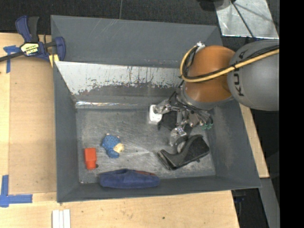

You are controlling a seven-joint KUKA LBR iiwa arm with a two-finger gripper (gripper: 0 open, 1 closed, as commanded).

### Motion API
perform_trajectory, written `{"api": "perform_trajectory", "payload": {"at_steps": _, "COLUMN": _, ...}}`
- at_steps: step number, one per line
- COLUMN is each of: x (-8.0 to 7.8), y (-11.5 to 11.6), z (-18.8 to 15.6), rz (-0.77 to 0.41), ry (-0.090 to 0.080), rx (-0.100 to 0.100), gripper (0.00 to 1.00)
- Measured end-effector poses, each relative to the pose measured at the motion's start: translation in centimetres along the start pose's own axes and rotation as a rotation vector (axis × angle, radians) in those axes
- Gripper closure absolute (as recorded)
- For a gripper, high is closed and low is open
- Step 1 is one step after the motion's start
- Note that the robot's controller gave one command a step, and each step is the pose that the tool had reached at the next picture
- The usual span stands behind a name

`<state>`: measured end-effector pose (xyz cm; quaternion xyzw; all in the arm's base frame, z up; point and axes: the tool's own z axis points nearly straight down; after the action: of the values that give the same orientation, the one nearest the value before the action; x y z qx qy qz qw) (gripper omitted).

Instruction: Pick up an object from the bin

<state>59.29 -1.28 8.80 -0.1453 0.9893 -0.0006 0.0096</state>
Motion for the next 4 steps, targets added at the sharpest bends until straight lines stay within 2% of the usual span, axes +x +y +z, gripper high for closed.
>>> {"api": "perform_trajectory", "payload": {"at_steps": 1, "x": 0.4, "y": 0.1, "z": 0.4, "rz": 0.001, "ry": 0.012, "rx": -0.002, "gripper": 1.0}}
{"api": "perform_trajectory", "payload": {"at_steps": 2, "x": 1.8, "y": -1.3, "z": -9.1, "rz": -0.035, "ry": 0.008, "rx": 0.0, "gripper": 1.0}}
{"api": "perform_trajectory", "payload": {"at_steps": 3, "x": -0.1, "y": -1.1, "z": -8.4, "rz": 0.291, "ry": 0.013, "rx": -0.001, "gripper": 1.0}}
{"api": "perform_trajectory", "payload": {"at_steps": 4, "x": -1.0, "y": -2.2, "z": -9.8, "rz": 0.314, "ry": 0.012, "rx": 0.001, "gripper": 1.0}}
